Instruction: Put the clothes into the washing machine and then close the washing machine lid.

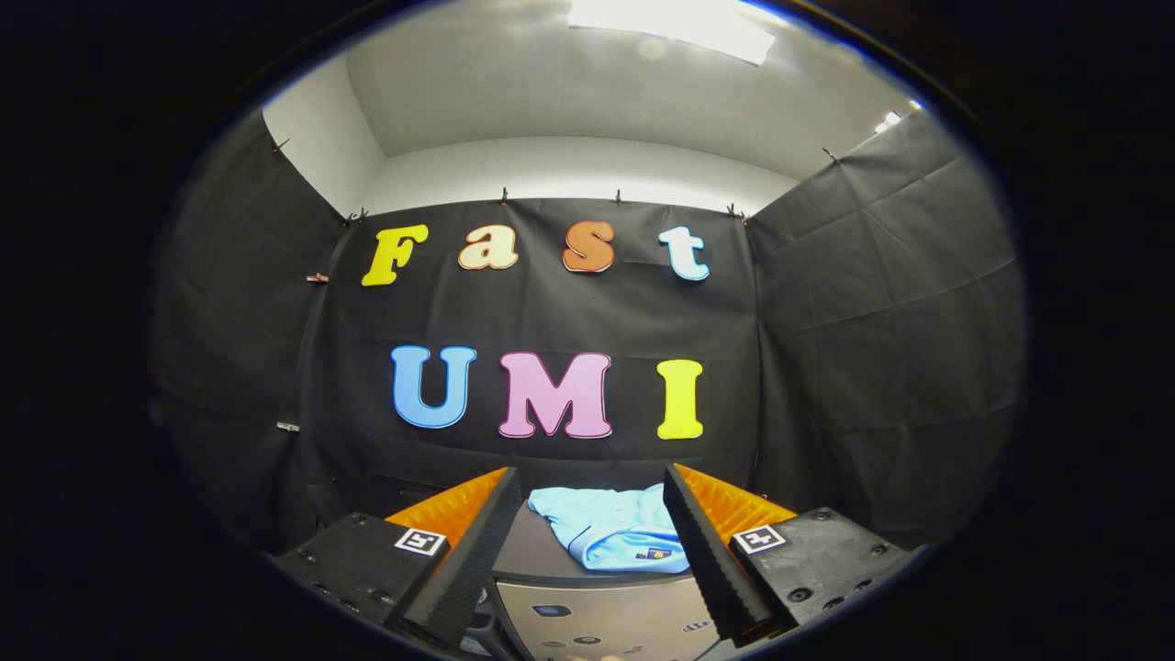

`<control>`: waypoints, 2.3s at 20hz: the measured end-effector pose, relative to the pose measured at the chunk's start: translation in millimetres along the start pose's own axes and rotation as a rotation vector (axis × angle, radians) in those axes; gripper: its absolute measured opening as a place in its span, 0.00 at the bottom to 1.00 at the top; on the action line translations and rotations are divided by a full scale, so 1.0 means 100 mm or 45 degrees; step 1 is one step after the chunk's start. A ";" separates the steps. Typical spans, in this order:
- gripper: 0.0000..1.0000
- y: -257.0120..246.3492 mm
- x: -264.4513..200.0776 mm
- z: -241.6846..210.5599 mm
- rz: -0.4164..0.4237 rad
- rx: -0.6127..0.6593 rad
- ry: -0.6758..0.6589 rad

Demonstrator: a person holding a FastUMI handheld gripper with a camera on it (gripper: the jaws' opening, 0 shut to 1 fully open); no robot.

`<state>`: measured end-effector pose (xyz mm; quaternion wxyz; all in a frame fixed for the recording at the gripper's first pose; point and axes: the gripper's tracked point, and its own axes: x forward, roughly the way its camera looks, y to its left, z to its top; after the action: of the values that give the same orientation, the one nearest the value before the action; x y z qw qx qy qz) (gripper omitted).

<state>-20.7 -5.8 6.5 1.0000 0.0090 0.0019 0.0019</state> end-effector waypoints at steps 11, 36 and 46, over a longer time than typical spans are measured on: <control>0.97 -0.18 0.54 -0.04 -0.024 0.029 0.061; 0.97 -0.51 2.73 -1.85 -0.054 0.051 0.813; 0.97 -0.60 2.81 -2.60 -0.096 0.012 1.096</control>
<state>260.0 -60.5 -255.4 0.9072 0.0120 0.4193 -0.0313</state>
